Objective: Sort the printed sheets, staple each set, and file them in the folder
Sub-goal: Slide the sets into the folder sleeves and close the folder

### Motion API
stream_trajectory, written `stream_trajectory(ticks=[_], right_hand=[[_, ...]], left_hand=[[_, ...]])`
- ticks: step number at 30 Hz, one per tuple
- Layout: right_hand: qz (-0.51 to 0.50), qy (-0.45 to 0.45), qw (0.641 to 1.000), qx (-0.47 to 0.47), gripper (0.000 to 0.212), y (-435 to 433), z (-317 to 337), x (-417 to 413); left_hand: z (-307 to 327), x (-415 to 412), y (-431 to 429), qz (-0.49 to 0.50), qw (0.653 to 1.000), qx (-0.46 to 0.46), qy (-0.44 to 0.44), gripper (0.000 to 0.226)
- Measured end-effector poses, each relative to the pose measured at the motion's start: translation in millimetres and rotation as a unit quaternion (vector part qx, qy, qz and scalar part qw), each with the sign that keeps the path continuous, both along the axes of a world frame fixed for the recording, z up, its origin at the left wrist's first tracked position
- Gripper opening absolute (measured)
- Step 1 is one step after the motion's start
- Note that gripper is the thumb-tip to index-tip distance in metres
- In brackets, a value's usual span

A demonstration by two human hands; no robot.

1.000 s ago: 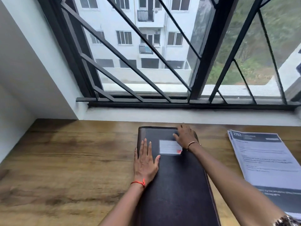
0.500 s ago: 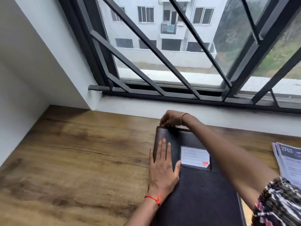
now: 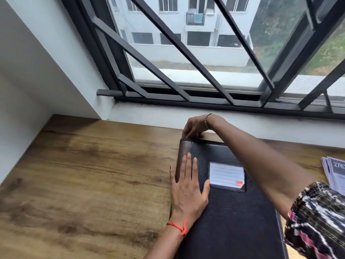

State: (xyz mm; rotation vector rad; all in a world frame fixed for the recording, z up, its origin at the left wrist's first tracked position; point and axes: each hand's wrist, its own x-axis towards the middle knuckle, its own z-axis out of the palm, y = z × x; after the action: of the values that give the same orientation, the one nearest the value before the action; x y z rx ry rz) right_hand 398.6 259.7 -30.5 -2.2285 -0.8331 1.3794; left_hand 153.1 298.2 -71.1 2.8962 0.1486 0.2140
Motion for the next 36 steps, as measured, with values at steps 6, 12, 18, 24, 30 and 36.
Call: stream_trajectory(ticks=[6,12,18,24,30,36], right_hand=[[0.001,-0.011,1.000,0.016,0.028,-11.1,-0.4,-1.2],[-0.004,0.015,1.000,-0.014,0.031,-33.6,-0.4,1.0],[-0.006,0.031,0.998,-0.062,0.025,-52.1,6.6,1.6],[0.024,0.019,0.992,-0.122,0.035,-65.4,11.4,5.0],[0.023,0.016,0.986,-0.163,0.027,-97.4,15.4,8.2],[-0.060,0.057,0.989,-0.121,0.049,-142.3,15.8,1.8]], left_hand=[[0.8,0.1,0.5,0.001,1.000,-0.001,0.000,0.070],[0.3,-0.8,-0.1,0.001,1.000,-0.002,0.003,0.071],[0.8,-0.9,-0.5,-0.001,1.000,-0.002,0.002,0.071],[0.4,-0.8,0.2,0.003,1.000,0.001,0.005,0.071],[0.3,-1.0,0.4,0.005,1.000,0.002,0.003,0.072],[-0.3,-0.6,0.3,0.007,1.000,-0.001,-0.006,0.071]])
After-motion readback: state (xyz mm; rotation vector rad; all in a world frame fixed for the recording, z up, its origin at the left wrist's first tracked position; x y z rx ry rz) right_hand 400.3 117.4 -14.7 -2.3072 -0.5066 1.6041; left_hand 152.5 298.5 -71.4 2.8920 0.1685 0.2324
